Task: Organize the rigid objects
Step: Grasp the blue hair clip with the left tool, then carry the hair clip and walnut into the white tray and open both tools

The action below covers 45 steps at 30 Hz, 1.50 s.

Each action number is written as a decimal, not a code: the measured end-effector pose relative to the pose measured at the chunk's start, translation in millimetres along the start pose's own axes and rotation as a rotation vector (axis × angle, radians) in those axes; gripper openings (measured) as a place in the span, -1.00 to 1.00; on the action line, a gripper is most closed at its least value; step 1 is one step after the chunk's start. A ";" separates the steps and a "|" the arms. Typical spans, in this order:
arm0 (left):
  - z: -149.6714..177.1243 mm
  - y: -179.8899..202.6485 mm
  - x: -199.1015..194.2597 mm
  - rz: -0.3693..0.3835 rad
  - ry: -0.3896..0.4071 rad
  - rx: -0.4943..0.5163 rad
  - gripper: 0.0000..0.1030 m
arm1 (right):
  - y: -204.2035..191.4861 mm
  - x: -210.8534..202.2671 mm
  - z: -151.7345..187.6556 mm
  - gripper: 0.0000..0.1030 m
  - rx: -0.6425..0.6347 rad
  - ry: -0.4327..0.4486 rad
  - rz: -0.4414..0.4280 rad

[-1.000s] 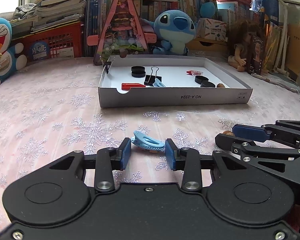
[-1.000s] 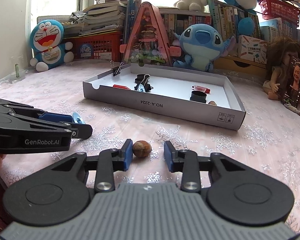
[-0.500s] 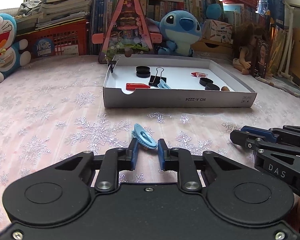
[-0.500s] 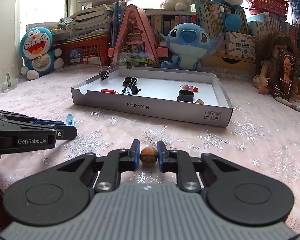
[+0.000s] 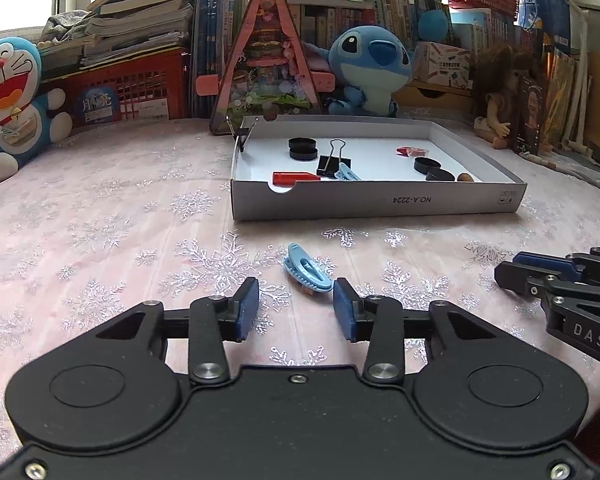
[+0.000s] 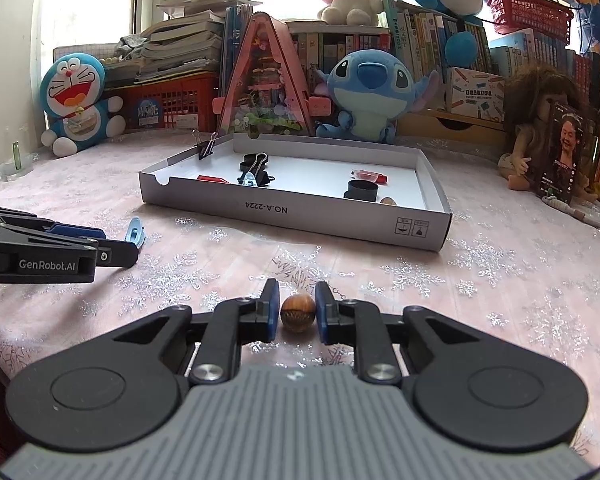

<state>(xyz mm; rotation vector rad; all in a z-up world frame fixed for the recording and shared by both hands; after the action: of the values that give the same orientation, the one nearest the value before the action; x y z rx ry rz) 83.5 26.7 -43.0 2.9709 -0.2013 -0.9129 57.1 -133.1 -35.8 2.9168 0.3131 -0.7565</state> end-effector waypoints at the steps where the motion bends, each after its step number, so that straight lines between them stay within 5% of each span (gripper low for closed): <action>1: -1.1 -0.8 2.1 -0.004 -0.003 -0.005 -0.21 | -0.3 -0.6 -0.2 -0.42 -0.003 0.002 -0.001; 7: -6.2 1.5 13.9 -0.009 -0.003 0.012 0.01 | -0.5 -5.8 0.5 -0.42 -0.040 0.012 -0.005; 14: -9.0 5.7 21.9 -0.009 -0.001 0.038 0.04 | 2.1 -8.6 4.6 -0.23 -0.058 0.009 -0.008; 20: -9.5 9.5 19.6 0.004 -0.004 0.076 -0.58 | 6.3 -10.0 9.0 -0.13 -0.052 0.003 -0.009; 23: -7.7 13.7 16.6 0.007 -0.004 0.095 -0.68 | 6.8 -10.8 10.4 -0.13 -0.052 0.003 -0.010; 25: -7.1 15.3 15.2 0.009 -0.005 0.095 -0.70 | 6.9 -12.2 11.1 -0.16 -0.053 0.004 -0.010; 27: -7.5 16.1 13.9 0.012 -0.007 0.085 -0.71 | 6.3 -12.7 11.1 -0.52 -0.056 0.005 -0.015; 45: -8.1 23.9 -4.3 0.058 -0.003 0.070 -0.71 | 7.2 -13.0 0.1 -0.57 -0.032 0.034 -0.009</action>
<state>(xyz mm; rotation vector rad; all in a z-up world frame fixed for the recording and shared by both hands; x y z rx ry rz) 81.7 3.5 -32.3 3.0092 -0.3239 -0.9229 47.6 -142.3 -29.1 2.9032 0.3378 -0.6966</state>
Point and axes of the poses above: each gripper's, at about its wrist camera, not at the fingertips, and x roughly the way its jaws point, y to its right, z to its underside, the point moved 6 cm from there along x, roughly the way its jaws point, and after that the axes turned 3 degrees about -x, right-handed, at the moved point
